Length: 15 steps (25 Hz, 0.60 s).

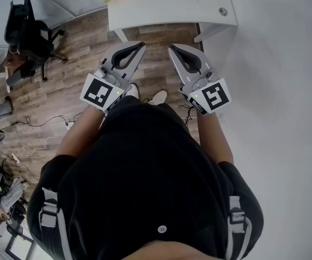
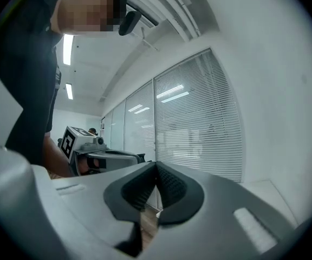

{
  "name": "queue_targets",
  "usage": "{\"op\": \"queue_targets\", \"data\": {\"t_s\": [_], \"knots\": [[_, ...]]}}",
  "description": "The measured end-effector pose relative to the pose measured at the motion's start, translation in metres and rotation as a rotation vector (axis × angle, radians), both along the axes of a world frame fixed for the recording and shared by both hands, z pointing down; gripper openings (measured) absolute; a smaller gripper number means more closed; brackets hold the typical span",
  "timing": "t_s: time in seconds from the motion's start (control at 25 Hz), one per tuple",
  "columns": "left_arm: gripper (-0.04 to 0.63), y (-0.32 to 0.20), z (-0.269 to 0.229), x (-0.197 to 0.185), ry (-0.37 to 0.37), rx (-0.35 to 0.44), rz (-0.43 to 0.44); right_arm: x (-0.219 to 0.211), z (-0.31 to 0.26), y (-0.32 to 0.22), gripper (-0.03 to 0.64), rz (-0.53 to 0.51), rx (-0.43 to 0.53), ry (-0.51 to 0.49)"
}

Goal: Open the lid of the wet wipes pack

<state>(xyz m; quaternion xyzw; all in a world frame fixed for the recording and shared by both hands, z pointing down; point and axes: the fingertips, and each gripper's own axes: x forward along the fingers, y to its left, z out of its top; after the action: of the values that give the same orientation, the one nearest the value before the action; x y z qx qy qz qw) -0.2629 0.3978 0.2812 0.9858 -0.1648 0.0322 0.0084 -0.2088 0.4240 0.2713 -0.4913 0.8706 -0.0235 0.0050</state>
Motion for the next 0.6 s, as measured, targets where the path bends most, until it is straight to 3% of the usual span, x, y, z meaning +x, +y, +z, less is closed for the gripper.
{"op": "queue_targets", "data": {"t_s": [0.32,0.6], "knots": [[0.008,0.0037,-0.0005,-0.0084,0.010,-0.008,0.023,-0.0091,0.0045,0.0049,0.012,0.033,-0.004,0.028],[0.008,0.0095,-0.0004,-0.0109,0.010,-0.009,0.031,-0.0088,0.0046,0.0087,0.099,0.070,-0.007,0.041]]}}
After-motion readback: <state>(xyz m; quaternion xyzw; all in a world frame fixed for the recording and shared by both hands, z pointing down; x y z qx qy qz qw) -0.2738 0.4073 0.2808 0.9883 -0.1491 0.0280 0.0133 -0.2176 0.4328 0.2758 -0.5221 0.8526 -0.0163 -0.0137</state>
